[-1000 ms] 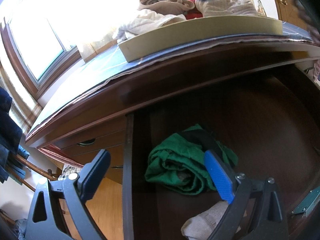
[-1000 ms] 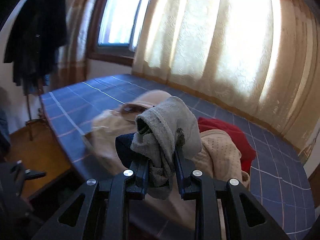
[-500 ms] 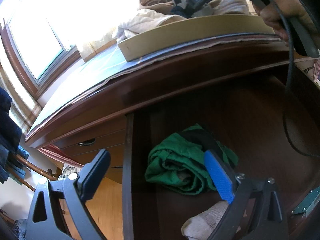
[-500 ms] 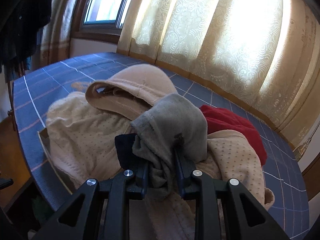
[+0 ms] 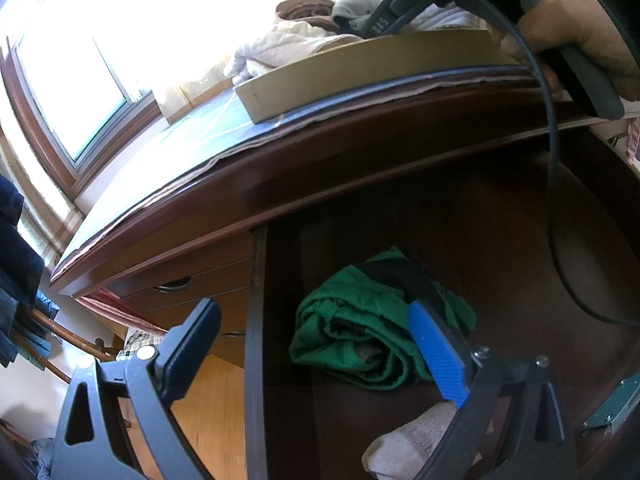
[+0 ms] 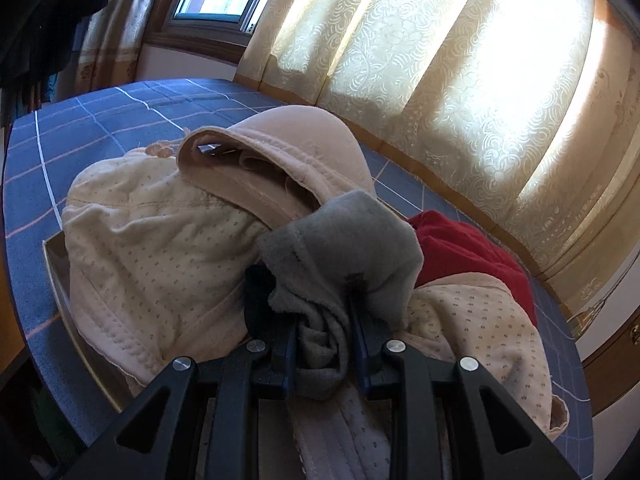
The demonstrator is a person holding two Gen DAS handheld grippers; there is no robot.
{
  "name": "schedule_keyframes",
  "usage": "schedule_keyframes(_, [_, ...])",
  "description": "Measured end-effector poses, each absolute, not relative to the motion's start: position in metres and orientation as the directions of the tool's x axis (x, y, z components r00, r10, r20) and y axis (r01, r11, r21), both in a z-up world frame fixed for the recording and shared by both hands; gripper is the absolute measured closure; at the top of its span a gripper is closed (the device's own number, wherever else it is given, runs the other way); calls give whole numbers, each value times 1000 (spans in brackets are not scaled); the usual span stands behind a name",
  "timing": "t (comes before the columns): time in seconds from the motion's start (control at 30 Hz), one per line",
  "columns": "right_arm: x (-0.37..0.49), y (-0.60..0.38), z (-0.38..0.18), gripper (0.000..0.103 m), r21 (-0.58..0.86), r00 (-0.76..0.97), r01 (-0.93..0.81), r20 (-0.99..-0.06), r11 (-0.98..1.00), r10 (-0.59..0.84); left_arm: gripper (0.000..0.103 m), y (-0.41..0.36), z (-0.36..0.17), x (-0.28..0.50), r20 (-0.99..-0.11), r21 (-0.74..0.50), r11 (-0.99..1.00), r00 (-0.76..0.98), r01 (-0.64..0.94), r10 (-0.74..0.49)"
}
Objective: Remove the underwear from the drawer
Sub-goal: 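Carry the grey garment with the right gripper over the tray, then open the right gripper to release the grey garment into the tray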
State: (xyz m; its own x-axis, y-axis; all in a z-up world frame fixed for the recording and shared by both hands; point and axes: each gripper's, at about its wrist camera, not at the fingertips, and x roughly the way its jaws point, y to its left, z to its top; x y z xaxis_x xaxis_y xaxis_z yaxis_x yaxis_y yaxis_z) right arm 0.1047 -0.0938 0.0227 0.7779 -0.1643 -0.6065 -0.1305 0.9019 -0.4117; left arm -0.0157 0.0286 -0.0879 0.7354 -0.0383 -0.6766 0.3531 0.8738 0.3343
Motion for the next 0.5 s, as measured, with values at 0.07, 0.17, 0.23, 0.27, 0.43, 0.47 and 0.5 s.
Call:
schedule_keyframes(0.07, [103,-96,24,72,-395,780,-134,-608,909,-149,7,29,-88,-15,-677,335,874,735,353,-38])
schedule_keyframes(0.17, [96,-97,28,64,-388,777,-139,-613,911,-143,7,29,-88,-15,-677,335,873,735,354,-38])
schedule_keyframes(0.23, [91,-97,33,55,-376,776,-145,-617,915,-130,7,29,-88,-16,-676,335,874,736,353,-38])
schedule_keyframes(0.27, [88,-98,35,45,-367,776,-147,-619,918,-123,7,29,-88,-15,-677,335,874,735,352,-37])
schedule_keyframes(0.43, [65,-93,45,18,-362,792,-178,-604,915,-85,7,28,-88,-15,-677,337,873,735,352,-35])
schedule_keyframes(0.47, [61,-92,46,18,-364,793,-182,-604,913,-83,7,28,-88,-15,-678,337,873,734,352,-35])
schedule_keyframes(0.5, [57,-92,47,18,-363,792,-182,-605,914,-83,7,28,-88,-15,-678,336,873,734,353,-36])
